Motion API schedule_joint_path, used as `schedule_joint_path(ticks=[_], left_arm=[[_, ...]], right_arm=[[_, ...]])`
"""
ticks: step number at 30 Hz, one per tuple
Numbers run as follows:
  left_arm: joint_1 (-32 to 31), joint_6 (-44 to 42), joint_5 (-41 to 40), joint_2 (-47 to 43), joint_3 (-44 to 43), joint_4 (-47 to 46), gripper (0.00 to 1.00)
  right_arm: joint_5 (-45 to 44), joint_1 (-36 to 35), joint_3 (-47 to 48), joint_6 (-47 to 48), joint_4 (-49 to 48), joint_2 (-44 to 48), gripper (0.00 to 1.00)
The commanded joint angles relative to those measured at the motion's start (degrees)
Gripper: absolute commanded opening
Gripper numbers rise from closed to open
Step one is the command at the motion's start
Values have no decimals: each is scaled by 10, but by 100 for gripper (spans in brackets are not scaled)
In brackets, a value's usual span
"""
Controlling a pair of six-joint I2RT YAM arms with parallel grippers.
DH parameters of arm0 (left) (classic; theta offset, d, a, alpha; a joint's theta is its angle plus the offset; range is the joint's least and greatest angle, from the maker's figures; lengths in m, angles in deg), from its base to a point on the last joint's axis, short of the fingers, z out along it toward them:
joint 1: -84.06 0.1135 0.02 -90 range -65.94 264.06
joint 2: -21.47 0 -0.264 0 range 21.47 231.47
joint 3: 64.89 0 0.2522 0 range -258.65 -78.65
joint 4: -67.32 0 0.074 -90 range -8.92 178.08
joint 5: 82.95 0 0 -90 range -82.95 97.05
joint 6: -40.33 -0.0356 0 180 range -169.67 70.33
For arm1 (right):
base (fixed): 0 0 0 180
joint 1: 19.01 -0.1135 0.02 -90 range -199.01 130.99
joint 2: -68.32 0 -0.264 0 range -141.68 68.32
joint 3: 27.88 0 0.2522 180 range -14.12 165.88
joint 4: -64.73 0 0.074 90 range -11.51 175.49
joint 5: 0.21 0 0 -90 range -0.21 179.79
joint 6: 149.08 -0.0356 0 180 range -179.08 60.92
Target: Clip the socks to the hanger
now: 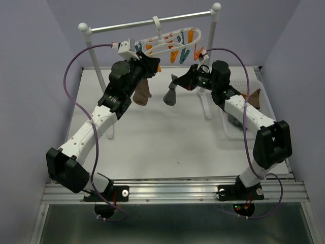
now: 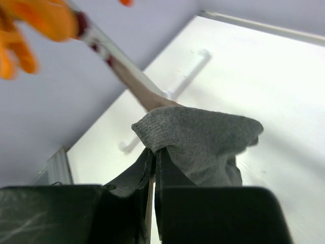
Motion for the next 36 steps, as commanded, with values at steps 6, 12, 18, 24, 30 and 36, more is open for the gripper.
schedule_joint_path(ticks=[6,12,18,24,30,36], left_arm=[[-5,5,-16,-13,-15,21,0],[-5,11,-26,-4,-24,38,0],[-5,26,-29,1,-31,51,0],[-5,26,-24,2,-29,51,0],[-5,27,-24,6,-26,51,0],[-5,27,-31,11,-29,58,0]], right_arm=[[-146,-5,-61,122,63,64,1],[-167,-66,-93,222,67,116,1],[-258,-103,-70,233,72,126,1],[-240,-123,1,195,67,82,1],[-232,-139,56,210,71,52,1],[-224,-145,94,230,73,32,1]])
